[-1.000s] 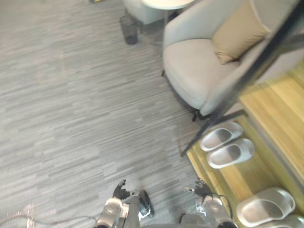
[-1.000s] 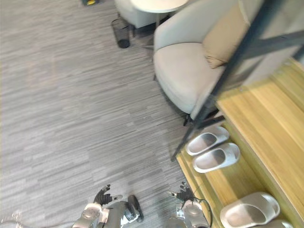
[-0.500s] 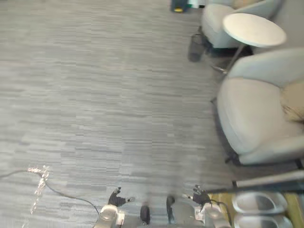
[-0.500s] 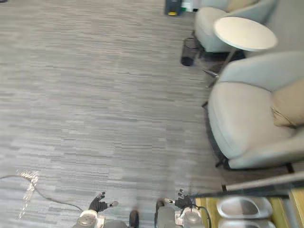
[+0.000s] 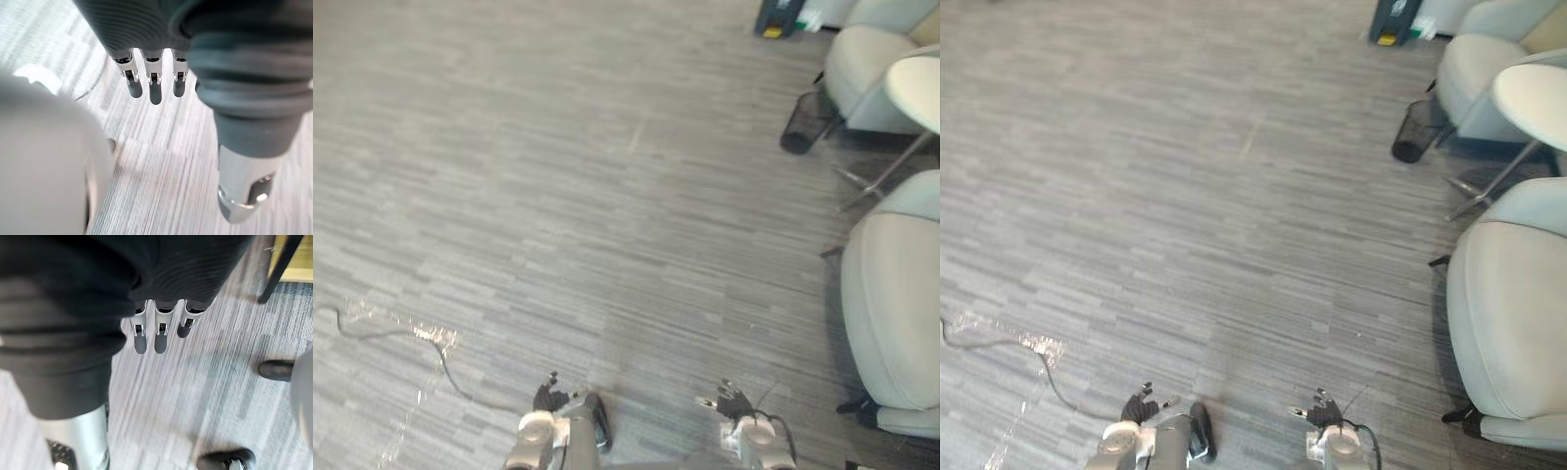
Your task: Organize the slippers on the shoe rack
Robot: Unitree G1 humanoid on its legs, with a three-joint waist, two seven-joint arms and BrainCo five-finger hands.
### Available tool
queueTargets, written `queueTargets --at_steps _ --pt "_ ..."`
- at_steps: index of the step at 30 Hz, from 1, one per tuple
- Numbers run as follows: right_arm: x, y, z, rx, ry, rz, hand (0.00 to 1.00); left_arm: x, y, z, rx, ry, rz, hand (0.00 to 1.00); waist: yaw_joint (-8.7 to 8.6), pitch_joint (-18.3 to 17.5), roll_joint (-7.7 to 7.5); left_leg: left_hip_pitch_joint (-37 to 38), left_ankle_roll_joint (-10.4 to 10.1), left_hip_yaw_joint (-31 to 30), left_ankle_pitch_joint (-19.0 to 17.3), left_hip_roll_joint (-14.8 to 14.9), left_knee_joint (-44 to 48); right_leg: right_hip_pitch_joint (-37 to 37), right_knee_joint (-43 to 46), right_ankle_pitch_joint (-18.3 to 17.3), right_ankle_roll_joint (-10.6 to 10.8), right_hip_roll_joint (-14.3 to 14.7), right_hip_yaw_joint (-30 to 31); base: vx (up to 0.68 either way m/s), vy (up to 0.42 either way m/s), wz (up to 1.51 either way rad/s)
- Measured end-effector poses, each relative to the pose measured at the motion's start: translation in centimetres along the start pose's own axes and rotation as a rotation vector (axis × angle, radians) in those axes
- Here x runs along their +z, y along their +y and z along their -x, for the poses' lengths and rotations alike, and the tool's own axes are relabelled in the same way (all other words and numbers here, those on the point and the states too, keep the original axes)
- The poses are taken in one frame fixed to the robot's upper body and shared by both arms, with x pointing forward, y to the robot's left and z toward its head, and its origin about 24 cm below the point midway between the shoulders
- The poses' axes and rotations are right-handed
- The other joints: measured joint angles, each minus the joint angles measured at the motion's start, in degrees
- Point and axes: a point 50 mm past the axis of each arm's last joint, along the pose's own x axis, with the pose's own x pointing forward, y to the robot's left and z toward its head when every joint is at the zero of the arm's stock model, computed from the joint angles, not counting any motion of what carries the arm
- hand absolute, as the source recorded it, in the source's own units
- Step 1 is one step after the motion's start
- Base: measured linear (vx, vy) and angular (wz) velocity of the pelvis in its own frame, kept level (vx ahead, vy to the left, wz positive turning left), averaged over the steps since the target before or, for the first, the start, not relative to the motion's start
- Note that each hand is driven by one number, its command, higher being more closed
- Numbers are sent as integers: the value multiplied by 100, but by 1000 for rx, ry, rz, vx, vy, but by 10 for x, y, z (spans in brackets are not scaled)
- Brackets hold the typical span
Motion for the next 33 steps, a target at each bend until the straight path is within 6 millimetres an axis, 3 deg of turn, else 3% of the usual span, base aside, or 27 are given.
queueTargets --at_steps 1,2,3,5,6,7,8,10,12,13,14,15,16,18,20,22,23,25,26,27,28,29,30,33 --pt "1 0 0 0 -4 2 0 -3 1 1 2 7 3 0 6 -6 8 149 54 35 -90 -48 -10 -16 273 35 61 -14 68 314 171 5" --pt "-2 -1 1 -2 3 4 0 -9 0 4 2 24 10 0 8 -22 45 548 -9 14 -233 -59 -246 -225 1194 10 96 -26 214 322 181 -5" --pt "-7 -1 2 -1 15 9 0 -19 1 7 0 46 4 0 -6 -77 5 868 -81 -27 -302 -116 -525 -605 2300 47 266 -98 319 407 194 -1" --pt "-16 2 5 9 38 28 0 -26 3 10 -1 63 -17 0 -91 -161 -153 1312 28 -124 -442 -348 -856 -1409 4201 553 769 -301 668 414 101 31" --pt "-20 3 7 13 53 28 0 -24 3 9 -6 60 -26 0 -102 -168 -212 1476 46 -199 -522 -387 -903 -1749 4895 314 652 -288 781 421 20 34" --pt "-22 3 7 16 60 29 0 -22 4 8 -5 59 -30 0 -102 -119 -196 1774 17 -245 -587 -364 -1015 -2207 5493 -192 221 -184 733 448 -1 19" --pt "-21 3 7 17 59 30 0 -22 3 7 -5 61 -29 0 -123 -82 -136 1978 -1 -276 -600 -309 -1105 -2451 5585 -450 36 -112 610 459 -15 18" --pt "-15 2 6 18 31 38 0 -19 1 6 -8 55 -21 0 -284 -3 12 2386 -55 -346 -677 -107 -1305 -3008 5137 -789 -313 150 314 468 -82 27" --pt "-4 2 2 23 -5 46 0 -10 0 3 -11 31 -22 0 -398 33 82 2580 -59 -508 -682 100 -1359 -3510 3488 -694 -366 424 217 471 -168 52" --pt "-3 1 2 21 -12 48 0 -8 0 2 -13 25 -22 0 -449 26 57 2681 -113 -630 -716 121 -1437 -3570 2603 -348 -296 473 333 500 -245 89" --pt "-5 -1 3 16 -6 48 0 -5 -1 1 -14 12 -22 0 -524 -3 -43 2866 -270 -834 -819 79 -1542 -3465 1830 693 -258 492 504 524 -264 73" --pt "-3 -7 2 0 -9 48 0 -6 -11 2 -36 19 -5 0 -490 26 190 3027 -328 -963 -853 297 -1590 -3377 2025 534 -439 657 446 844 -400 41" --pt "0 -13 1 -19 -13 42 0 -11 -21 5 -56 35 18 0 -432 15 323 2915 -492 -1188 -722 403 -817 -3371 2692 -212 -653 706 403 951 -408 22" --pt "-6 -11 3 -21 3 24 0 -12 -25 6 -57 40 53 0 -532 41 377 2144 -975 -1490 -440 668 1328 -2693 2443 -503 -750 721 124 770 -276 46" --pt "-16 -6 6 -11 36 18 0 -11 -27 9 -54 24 85 0 -382 33 348 1391 -1189 -1313 -398 975 3291 -1891 1935 -565 -855 851 28 490 -66 10" --pt "-20 -4 7 -5 45 19 0 -14 -27 11 -50 24 98 0 -299 32 330 919 -1042 -941 -433 1133 3858 -1360 1505 -576 -873 874 66 453 -4 -14" --pt "-19 -4 7 -6 44 17 0 -14 -25 12 -38 22 122 0 -271 43 324 548 -859 -707 -512 1222 3976 -1056 1185 -593 -889 886 133 333 43 -8" --pt "-19 -6 7 -16 47 -3 0 -12 -23 12 -31 10 130 0 -251 59 343 128 -626 -464 -718 1209 3756 -577 763 -625 -900 831 196 420 102 -5" --pt "-22 -6 7 -19 59 -14 0 -11 -21 11 -30 7 124 0 -199 70 312 23 -547 -377 -825 1108 3429 -418 680 -635 -874 744 228 495 235 -29" --pt "-20 -7 6 -24 56 -23 0 -6 -18 9 -33 -8 111 0 -80 119 217 -205 -512 -341 -867 713 2228 -184 655 -813 -668 438 366 491 294 -42" --pt "-17 -8 6 -27 50 -23 0 -4 -18 8 -38 -13 105 0 -60 114 216 -281 -524 -525 -651 509 1348 -111 651 -918 -549 320 446 496 325 -48" --pt "-17 -10 5 -32 48 -19 0 -4 -18 8 -41 -17 101 0 -38 107 234 -308 -423 -685 -149 394 847 -88 642 -991 -472 276 521 456 238 -22" --pt "-20 -4 6 -15 60 -20 0 -2 -14 6 -34 -16 79 0 -43 47 66 -51 -396 -571 -201 35 559 38 474 -951 -424 66 864 380 159 0" --pt "-22 -1 6 -10 70 -24 0 -5 -11 4 -40 1 42 0 -85 13 76 -116 -99 -618 -463 41 1117 -203 1031 -474 -323 148 1309 475 205 -11"
